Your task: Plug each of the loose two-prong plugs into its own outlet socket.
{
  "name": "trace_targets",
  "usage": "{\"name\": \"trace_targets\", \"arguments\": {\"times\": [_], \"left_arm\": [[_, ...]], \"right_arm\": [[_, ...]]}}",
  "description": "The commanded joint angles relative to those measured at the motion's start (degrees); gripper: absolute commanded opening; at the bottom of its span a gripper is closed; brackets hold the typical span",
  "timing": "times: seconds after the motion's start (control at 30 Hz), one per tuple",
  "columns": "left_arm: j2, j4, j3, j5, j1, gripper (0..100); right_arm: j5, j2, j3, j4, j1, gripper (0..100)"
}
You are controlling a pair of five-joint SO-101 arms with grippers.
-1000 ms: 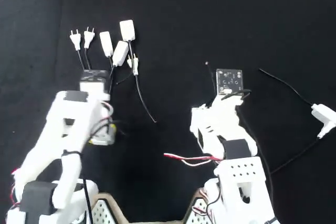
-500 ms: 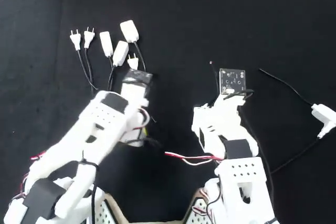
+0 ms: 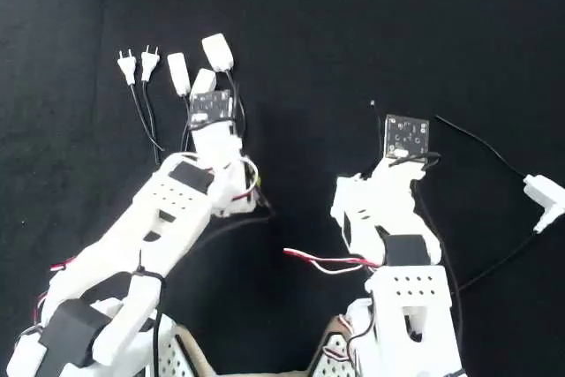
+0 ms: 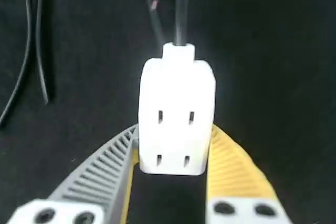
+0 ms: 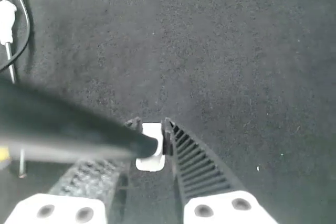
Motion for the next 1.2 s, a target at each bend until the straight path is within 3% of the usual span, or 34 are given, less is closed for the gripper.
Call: {"name": "trace_targets", "arguments": {"times": [0.0,0.2,0.43,0.93,1.1,1.17], "left_arm": [[1.1,-3.7,-4.4,1.1,3.6,3],[19.3,-8.7,-13.0,1.1,4.9,3],[36.0,3.0,-32.5,0.9,7.5,3],[39.0,3.3,-39.1,4.0,10.2,3],[38.7,7.9,-38.5,4.3,10.2,3],[38.5,10.5,-38.5,4.0,10.2,8]], "right_arm": [[-0.9,-0.9,-2.4,-1.2,2.9,1.2],[-1.0,-1.0,-3.3,-1.2,5.7,1.2],[-1.0,-1.0,-3.4,-1.2,5.8,1.2],[-1.0,-1.0,-3.6,-1.2,7.6,1.2],[-1.0,-1.0,-3.6,-1.2,7.6,1.2],[-1.0,-1.0,-3.6,-1.2,7.6,1.2]]}}
